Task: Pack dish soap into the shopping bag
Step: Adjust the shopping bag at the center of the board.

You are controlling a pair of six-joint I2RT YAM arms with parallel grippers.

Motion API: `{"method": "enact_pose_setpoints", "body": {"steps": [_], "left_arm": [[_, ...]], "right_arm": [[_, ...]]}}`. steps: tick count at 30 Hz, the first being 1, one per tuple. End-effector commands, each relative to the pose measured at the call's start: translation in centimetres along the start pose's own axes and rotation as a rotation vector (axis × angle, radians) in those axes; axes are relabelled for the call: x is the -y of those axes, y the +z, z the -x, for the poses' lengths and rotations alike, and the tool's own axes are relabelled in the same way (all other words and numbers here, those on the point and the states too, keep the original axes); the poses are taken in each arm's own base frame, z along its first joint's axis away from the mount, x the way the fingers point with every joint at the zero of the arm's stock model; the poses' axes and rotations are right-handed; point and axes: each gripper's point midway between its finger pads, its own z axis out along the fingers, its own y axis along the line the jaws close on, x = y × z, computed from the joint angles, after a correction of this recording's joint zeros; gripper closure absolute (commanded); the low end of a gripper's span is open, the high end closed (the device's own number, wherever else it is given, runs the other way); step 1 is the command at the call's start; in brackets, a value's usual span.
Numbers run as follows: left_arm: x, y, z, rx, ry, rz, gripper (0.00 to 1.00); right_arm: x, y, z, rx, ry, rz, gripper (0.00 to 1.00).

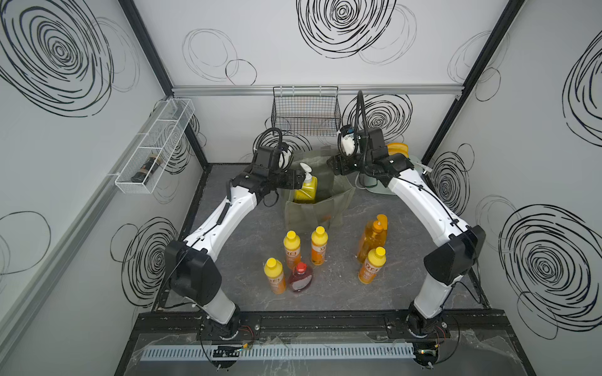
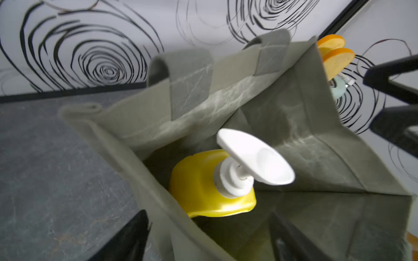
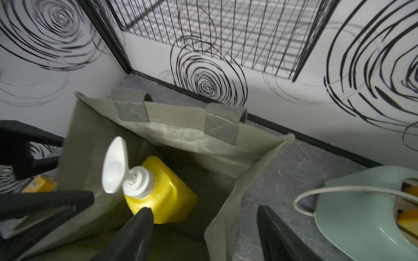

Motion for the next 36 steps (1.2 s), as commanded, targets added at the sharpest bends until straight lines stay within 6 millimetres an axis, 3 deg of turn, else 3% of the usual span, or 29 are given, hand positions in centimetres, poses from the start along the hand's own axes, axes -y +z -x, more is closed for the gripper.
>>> {"method": "enact_pose_setpoints", "body": {"steps": [1, 5, 7, 11, 15, 23, 24, 25, 27, 28, 29, 33, 36], "left_arm": [[0.0, -0.9, 1.3, 0.041, 0.02, 0.023, 0.32], [0.2, -1.1, 2.1, 0.059, 0.032, 0.019, 0.55], [0.3, -1.3, 2.6, 0.073, 0.041, 0.016, 0.61], [0.6, -1.8, 3.7, 0.107, 0.069, 0.018, 0.69], [0.4, -2.5, 5.0, 0.139, 0.079, 0.026, 0.73], [0.2, -2.9, 5.5, 0.161, 0.073, 0.034, 0.79], [0.3, -2.9, 5.4, 0.159, 0.072, 0.032, 0.77], [0.4, -3.0, 5.2, 0.153, 0.069, 0.031, 0.67], [0.4, -3.0, 4.2, 0.121, 0.07, 0.035, 0.32], [0.4, -3.1, 3.5, 0.103, 0.071, 0.041, 0.2], [0.3, -3.2, 2.6, 0.083, 0.072, 0.044, 0.14], [-0.2, -4.4, -1.0, 0.032, 0.064, 0.046, 0.11], [-0.3, -5.6, -3.1, 0.001, 0.063, 0.042, 0.11]], "right_arm": [[0.5, -0.6, -0.6, -0.027, -0.016, -0.061, 0.33], [1.1, -0.7, -1.5, -0.059, -0.019, -0.103, 0.55], [1.4, -1.4, -1.6, -0.055, -0.019, -0.118, 0.71], [1.4, -3.3, -1.7, -0.033, -0.016, -0.123, 0.91], [1.3, -5.2, -2.1, -0.016, -0.011, -0.122, 0.99], [0.8, -7.7, -2.3, 0.011, -0.004, -0.112, 1.0], [0.8, -7.8, -2.3, 0.014, -0.006, -0.114, 1.0], [0.9, -7.8, -2.4, 0.018, -0.006, -0.117, 1.0], [1.2, -7.3, -3.0, 0.013, -0.01, -0.127, 1.0], [1.6, -6.9, -3.5, -0.002, -0.01, -0.131, 1.0], [1.8, -6.5, -3.9, -0.013, -0.009, -0.135, 1.0], [2.8, -5.7, -4.7, -0.025, -0.006, -0.147, 0.98], [3.3, -6.1, -4.0, -0.006, -0.006, -0.163, 0.95]]}}
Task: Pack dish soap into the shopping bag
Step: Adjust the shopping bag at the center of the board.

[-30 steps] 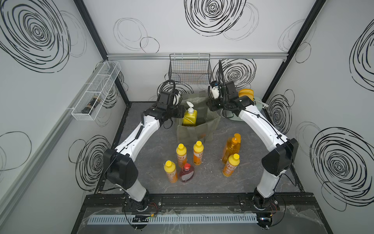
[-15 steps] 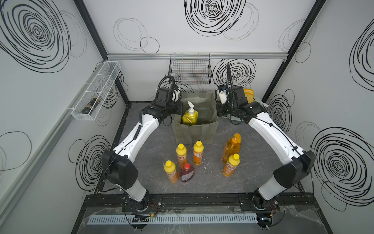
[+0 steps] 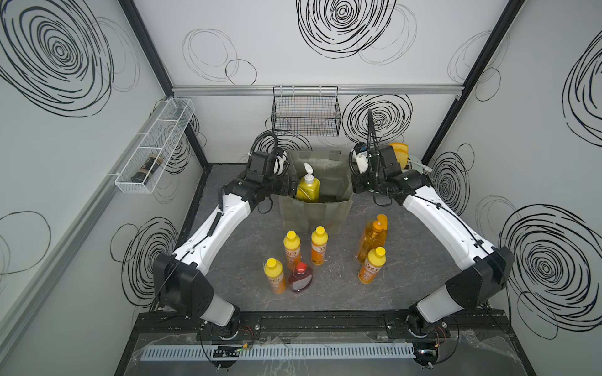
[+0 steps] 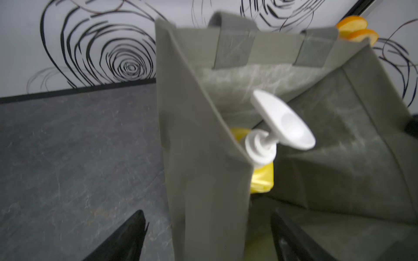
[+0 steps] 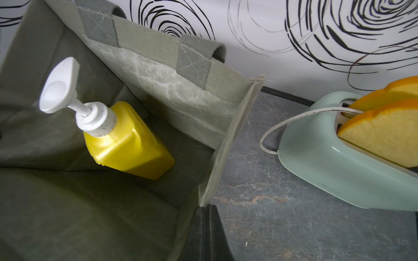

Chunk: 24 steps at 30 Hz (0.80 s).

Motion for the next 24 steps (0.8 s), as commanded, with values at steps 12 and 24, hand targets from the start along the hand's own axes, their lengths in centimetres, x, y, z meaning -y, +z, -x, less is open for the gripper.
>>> {"method": "enact_pose_setpoints", "body": {"steps": [12, 24], "left_arm": [[2.2, -2.4, -5.9, -0.035, -0.031, -0.142, 0.14], [4.3, -2.1, -8.6, -0.049, -0.052, -0.23, 0.15]], "right_arm": [[-5.5, -5.4, 5.4, 0.136, -0.106, 0.004, 0.52], [-13.9, -2.0, 4.8, 0.19, -0.044, 0.188, 0.33]]}}
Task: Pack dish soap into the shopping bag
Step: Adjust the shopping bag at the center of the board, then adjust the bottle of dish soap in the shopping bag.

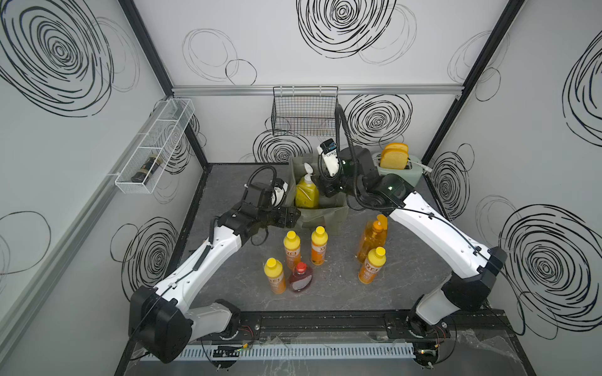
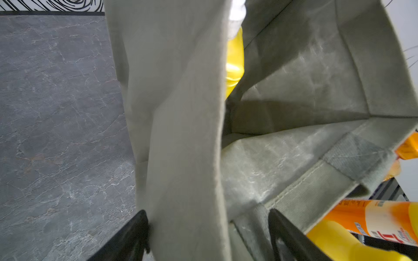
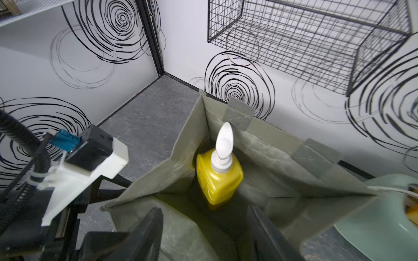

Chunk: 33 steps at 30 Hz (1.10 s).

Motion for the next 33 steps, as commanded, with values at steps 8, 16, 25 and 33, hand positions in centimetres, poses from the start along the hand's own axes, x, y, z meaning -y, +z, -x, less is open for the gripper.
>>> {"method": "enact_pose_setpoints", "body": {"steps": [8, 16, 25, 33], "left_arm": [[1.1, -1.1, 1.8, 0.078, -0.002, -0.056, 0.14], [0.2, -2.7, 3.9, 0.154, -0.017, -0.044, 0.13], [-0.4, -3.0, 4.1, 0.157, -0.017, -0.045, 0.13], [-0.4, -3.0, 4.1, 0.162, -0.016, -0.051, 0.13]], "right_arm": [[1.7, 5.6, -1.6, 0.06, 0.134, 0.013, 0.33], [2.2, 9.1, -2.5, 0.072, 0.16, 0.029, 0.33], [2.3, 12.3, -4.2, 0.044, 0.15, -0.002, 0.33], [2.0, 11.7, -3.6, 0.081, 0.086, 0.014, 0.71]]}}
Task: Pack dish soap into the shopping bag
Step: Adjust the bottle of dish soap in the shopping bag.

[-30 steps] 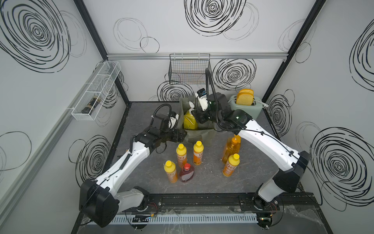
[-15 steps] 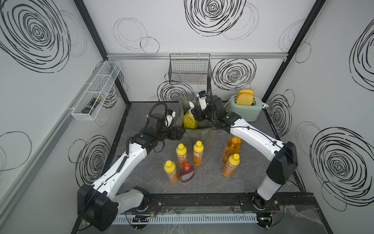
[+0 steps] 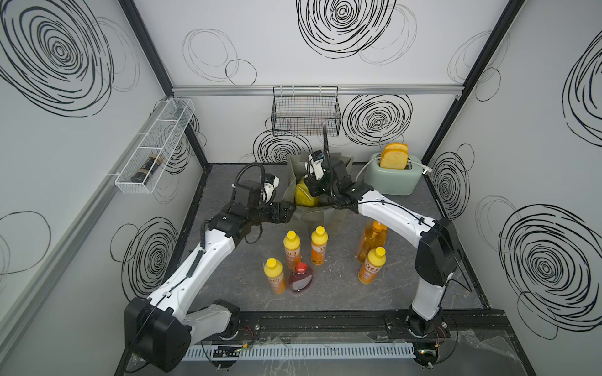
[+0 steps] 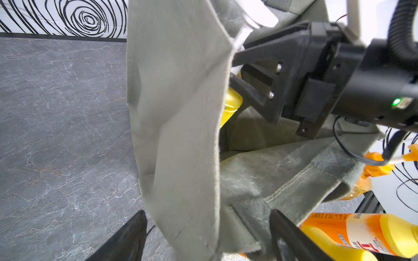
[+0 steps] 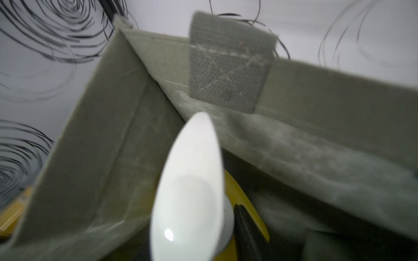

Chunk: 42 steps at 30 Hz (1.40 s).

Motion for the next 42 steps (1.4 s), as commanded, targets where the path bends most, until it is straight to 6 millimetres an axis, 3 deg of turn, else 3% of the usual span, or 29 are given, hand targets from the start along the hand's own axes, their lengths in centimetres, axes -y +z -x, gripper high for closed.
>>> {"method": "enact_pose_setpoints", "body": {"steps": [1, 4, 10, 16, 22, 26, 35, 42], "left_arm": [[0.8, -0.9, 1.7, 0.064, 0.026, -0.029, 0.13], [0.6, -0.8, 1.6, 0.063, 0.024, -0.024, 0.13], [0.7, -0.8, 1.5, 0.062, 0.023, -0.026, 0.13], [0.6, -1.1, 1.4, 0.064, 0.025, -0.017, 0.13], [0.5, -0.8, 1.1, 0.057, 0.023, -0.019, 0.13], [0.5, -0.7, 0.9, 0.053, 0.025, -0.019, 0.13], [0.5, -0.4, 0.1, 0.038, 0.026, -0.022, 0.13], [0.5, -0.5, 0.1, 0.038, 0.028, -0.021, 0.13]], "right_arm": [[-1.2, -1.6, 2.6, 0.088, -0.042, 0.048, 0.77], [-1.8, -2.8, 4.2, 0.122, -0.109, 0.085, 0.9], [-3.1, -4.7, 7.6, 0.172, -0.227, 0.238, 0.98], [-2.4, -6.6, 10.1, 0.228, -0.328, 0.32, 1.0], [-3.0, -8.5, 12.9, 0.333, -0.391, 0.388, 1.0], [-2.9, -8.5, 14.0, 0.381, -0.429, 0.38, 1.0], [-2.4, -6.6, 14.7, 0.438, -0.461, 0.393, 1.0], [-0.9, -4.4, 13.6, 0.41, -0.482, 0.361, 1.0]]}}
